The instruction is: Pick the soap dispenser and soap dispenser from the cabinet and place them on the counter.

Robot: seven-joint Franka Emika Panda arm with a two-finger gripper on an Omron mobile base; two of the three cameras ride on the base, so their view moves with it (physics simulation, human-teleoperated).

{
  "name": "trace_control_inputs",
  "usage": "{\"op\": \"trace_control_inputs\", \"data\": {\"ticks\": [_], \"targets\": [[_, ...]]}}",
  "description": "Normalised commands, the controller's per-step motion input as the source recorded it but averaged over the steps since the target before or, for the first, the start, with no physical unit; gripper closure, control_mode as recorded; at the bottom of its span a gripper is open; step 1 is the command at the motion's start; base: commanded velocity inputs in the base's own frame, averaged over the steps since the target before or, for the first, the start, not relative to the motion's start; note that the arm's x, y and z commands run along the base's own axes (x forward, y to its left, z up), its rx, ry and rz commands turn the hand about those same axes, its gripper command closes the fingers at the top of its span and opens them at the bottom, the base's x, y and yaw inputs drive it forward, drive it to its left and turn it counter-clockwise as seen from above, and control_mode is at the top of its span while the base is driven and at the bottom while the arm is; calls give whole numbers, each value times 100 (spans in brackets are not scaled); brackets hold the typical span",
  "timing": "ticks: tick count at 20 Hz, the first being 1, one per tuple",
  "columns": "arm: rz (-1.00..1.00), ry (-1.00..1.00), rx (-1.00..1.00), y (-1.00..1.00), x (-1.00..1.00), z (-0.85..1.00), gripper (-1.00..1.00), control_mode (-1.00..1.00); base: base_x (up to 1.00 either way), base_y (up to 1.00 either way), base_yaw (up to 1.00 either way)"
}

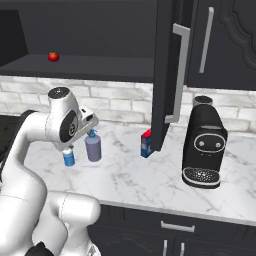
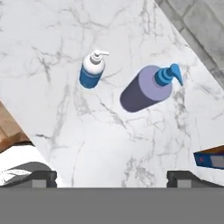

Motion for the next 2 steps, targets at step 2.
{"op": "trace_control_inputs", "data": {"ticks": [2], "targets": [[-6,0,-6,11,-16,36,-100,-100,0,0,0]]}}
